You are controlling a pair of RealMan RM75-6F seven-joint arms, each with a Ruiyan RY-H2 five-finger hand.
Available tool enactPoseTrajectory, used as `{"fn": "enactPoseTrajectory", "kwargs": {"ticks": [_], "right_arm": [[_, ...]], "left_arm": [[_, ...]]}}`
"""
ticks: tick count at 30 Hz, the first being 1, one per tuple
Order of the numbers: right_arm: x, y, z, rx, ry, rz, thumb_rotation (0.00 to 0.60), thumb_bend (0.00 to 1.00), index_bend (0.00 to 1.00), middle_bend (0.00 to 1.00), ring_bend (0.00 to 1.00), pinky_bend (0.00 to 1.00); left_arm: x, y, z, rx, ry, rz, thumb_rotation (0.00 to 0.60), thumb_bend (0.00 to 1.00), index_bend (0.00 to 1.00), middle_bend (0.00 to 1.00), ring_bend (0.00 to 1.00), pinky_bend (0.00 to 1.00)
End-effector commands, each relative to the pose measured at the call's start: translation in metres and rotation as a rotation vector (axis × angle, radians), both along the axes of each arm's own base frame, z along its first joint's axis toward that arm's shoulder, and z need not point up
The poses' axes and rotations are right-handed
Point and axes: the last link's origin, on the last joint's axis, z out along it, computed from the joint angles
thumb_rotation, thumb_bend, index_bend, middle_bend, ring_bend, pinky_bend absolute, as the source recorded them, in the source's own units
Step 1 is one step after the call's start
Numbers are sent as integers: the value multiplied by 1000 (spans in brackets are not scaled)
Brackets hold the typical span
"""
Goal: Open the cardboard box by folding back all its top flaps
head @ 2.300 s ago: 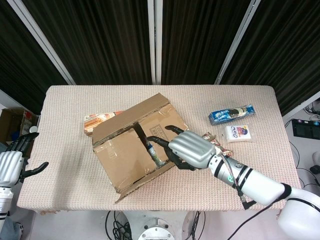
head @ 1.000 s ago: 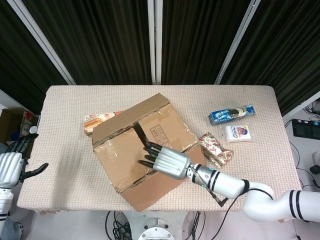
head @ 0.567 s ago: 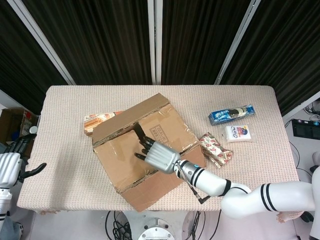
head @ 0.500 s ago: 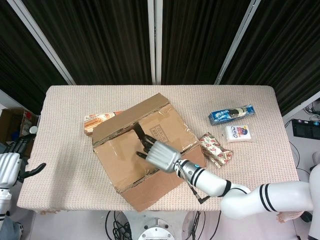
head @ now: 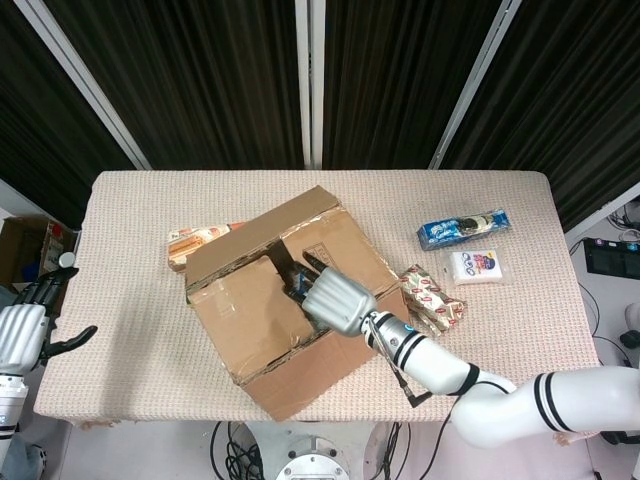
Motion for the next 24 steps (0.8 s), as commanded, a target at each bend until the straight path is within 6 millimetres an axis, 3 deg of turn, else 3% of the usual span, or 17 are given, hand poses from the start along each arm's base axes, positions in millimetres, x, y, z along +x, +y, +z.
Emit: {"fn": "enactPoseTrajectory", "kwargs": {"ticks": [1,12,24], "right_arm": [[0,-2,13,-37,-9,-5,600,876,98,327,0,0],[1,-5,64,-146,-93,-6,600,876,98,341,0,0],[-22,-12,93,-200,-121,-53,600,875,97,347,0,0]], "left_arm": [[0,0,0,3,-1,-1,53,0,119,129,105,185],[2,3,-5,0,-10,-19,47,0,119,129,105,185],[5,5,-8,-11,-4,-21,47,0,119,129,105,185]]}}
